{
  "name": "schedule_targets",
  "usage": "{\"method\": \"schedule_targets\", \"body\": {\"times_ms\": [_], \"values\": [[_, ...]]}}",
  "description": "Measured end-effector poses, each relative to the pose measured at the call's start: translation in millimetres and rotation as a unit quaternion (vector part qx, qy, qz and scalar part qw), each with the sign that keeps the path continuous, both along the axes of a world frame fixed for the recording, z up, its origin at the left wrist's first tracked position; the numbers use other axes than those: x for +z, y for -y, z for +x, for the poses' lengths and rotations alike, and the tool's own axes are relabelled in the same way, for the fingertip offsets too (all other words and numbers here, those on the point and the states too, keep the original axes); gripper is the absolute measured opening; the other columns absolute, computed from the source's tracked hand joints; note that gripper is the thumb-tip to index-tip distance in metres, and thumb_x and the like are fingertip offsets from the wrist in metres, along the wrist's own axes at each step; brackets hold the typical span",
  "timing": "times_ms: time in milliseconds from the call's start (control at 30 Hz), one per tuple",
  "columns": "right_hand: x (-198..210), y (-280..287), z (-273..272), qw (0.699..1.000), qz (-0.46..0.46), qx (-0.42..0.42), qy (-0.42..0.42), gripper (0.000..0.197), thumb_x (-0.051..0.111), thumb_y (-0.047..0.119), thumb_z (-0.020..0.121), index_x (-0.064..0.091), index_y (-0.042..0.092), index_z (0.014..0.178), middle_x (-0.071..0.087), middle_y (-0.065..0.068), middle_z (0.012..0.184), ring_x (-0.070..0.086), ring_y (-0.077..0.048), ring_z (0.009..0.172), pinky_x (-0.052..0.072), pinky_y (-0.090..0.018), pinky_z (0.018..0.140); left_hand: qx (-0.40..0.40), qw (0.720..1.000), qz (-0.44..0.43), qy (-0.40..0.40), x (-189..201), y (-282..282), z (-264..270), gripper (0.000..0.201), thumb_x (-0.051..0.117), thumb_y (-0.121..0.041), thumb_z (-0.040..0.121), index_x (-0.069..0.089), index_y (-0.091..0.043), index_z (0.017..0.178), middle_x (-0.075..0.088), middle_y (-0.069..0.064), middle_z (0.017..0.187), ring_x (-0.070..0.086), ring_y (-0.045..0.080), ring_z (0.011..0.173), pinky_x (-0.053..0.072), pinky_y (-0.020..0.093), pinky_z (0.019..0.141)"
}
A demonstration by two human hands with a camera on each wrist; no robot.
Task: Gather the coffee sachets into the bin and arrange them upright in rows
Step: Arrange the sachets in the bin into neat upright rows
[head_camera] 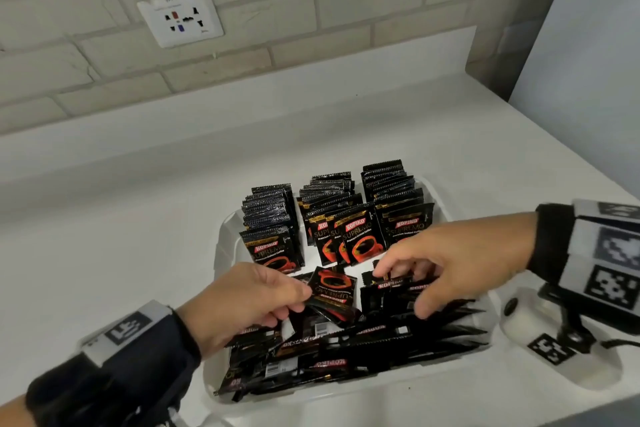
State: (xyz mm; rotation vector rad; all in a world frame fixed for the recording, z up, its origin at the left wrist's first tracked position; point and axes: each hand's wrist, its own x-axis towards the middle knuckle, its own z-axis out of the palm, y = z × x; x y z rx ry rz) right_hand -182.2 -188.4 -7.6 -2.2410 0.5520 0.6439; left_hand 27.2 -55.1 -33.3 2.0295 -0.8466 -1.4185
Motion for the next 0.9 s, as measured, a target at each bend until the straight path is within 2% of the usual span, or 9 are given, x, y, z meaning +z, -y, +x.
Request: {"method": "schedule_targets", "body": {"times_ms": [100, 233, 433, 533, 633, 700, 767, 833, 900], "values": [[-11, -5, -6, 0.997, -0.073, 0.024, 0.011, 0.049, 0.058, 0.021, 0.089, 0.042, 0.037, 0.133, 0.054, 0.009, 0.124, 0.055, -0.009, 0.103, 0.046, -0.027, 0.091, -0.005, 0.998, -0.022, 0.050, -5, 0, -5, 0.008, 0.074, -0.021, 0.077, 0.073, -0.014, 0.071, 0.068, -0.007, 0.058, 0.056, -0.002, 0.050, 0.048, 0.012, 0.054], [-23, -11, -6, 0.985, -0.158, 0.060, 0.031, 0.039, 0.049, 0.020, 0.094, 0.044, 0.035, 0.129, 0.061, -0.002, 0.109, 0.059, -0.017, 0.093, 0.048, -0.035, 0.084, -0.015, 0.996, -0.036, 0.080, -8, 4, -7, 0.014, 0.076, -0.020, 0.075, 0.068, -0.012, 0.067, 0.064, -0.002, 0.060, 0.055, 0.001, 0.050, 0.047, 0.012, 0.052], [-24, -6, -8, 0.982, -0.168, 0.041, 0.069, 0.027, 0.048, 0.016, 0.093, 0.052, 0.026, 0.117, 0.064, -0.001, 0.098, 0.062, -0.020, 0.084, 0.051, -0.040, 0.077, 0.025, 0.996, -0.063, 0.059, 0, 9, -8, 0.024, 0.074, -0.003, 0.076, 0.051, -0.009, 0.073, 0.062, 0.002, 0.059, 0.061, 0.007, 0.053, 0.055, 0.020, 0.058], [-11, -1, -12, 0.980, -0.160, -0.001, 0.114, 0.024, 0.051, 0.014, 0.091, 0.056, 0.026, 0.112, 0.063, 0.013, 0.086, 0.060, -0.006, 0.076, 0.049, -0.027, 0.073, 0.064, 0.994, -0.088, 0.006, 10, 8, -5, 0.028, 0.068, 0.004, 0.079, 0.044, -0.009, 0.085, 0.062, 0.011, 0.079, 0.067, 0.015, 0.063, 0.057, 0.023, 0.061], [10, 4, -21, 0.974, -0.136, -0.068, 0.170, 0.020, 0.057, 0.013, 0.088, 0.060, 0.028, 0.102, 0.061, 0.028, 0.075, 0.058, 0.005, 0.069, 0.047, -0.016, 0.063, 0.103, 0.984, -0.139, -0.037, 21, 5, 0, 0.029, 0.063, 0.007, 0.080, 0.045, -0.012, 0.094, 0.054, 0.013, 0.083, 0.068, 0.014, 0.065, 0.055, 0.020, 0.057], [22, 10, -29, 0.955, -0.115, -0.135, 0.237, 0.021, 0.062, 0.013, 0.085, 0.061, 0.033, 0.089, 0.064, 0.021, 0.079, 0.061, 0.002, 0.067, 0.047, -0.014, 0.059, 0.126, 0.974, -0.179, -0.059, 29, 2, 4, 0.030, 0.061, 0.007, 0.081, 0.047, -0.013, 0.099, 0.056, 0.014, 0.087, 0.068, 0.018, 0.072, 0.056, 0.021, 0.057], [33, 14, -36, 0.920, -0.054, -0.213, 0.325, 0.025, 0.066, 0.007, 0.080, 0.063, 0.032, 0.081, 0.068, 0.017, 0.078, 0.063, 0.001, 0.066, 0.049, -0.012, 0.061, 0.153, 0.960, -0.221, -0.080, 36, 0, 7, 0.031, 0.058, 0.008, 0.082, 0.048, -0.015, 0.102, 0.062, 0.010, 0.081, 0.069, 0.014, 0.069, 0.054, 0.020, 0.054], [42, 16, -39, 0.868, 0.014, -0.277, 0.412, 0.028, 0.069, 0.003, 0.073, 0.065, 0.028, 0.084, 0.072, 0.013, 0.082, 0.068, -0.003, 0.072, 0.052, -0.013, 0.064, 0.176, 0.943, -0.265, -0.092, 42, 0, 8, 0.032, 0.055, 0.008, 0.083, 0.049, -0.016, 0.103, 0.062, 0.007, 0.079, 0.068, 0.010, 0.063, 0.053, 0.020, 0.051], [47, 13, -38, 0.819, 0.079, -0.316, 0.471, 0.029, 0.073, 0.016, 0.063, 0.067, 0.027, 0.089, 0.074, 0.005, 0.088, 0.070, -0.010, 0.076, 0.056, -0.019, 0.064, 0.190, 0.927, -0.309, -0.098, 47, -1, 7, 0.032, 0.052, 0.009, 0.084, 0.051, -0.016, 0.104, 0.062, 0.007, 0.080, 0.067, 0.008, 0.062, 0.054, 0.022, 0.051]]}}
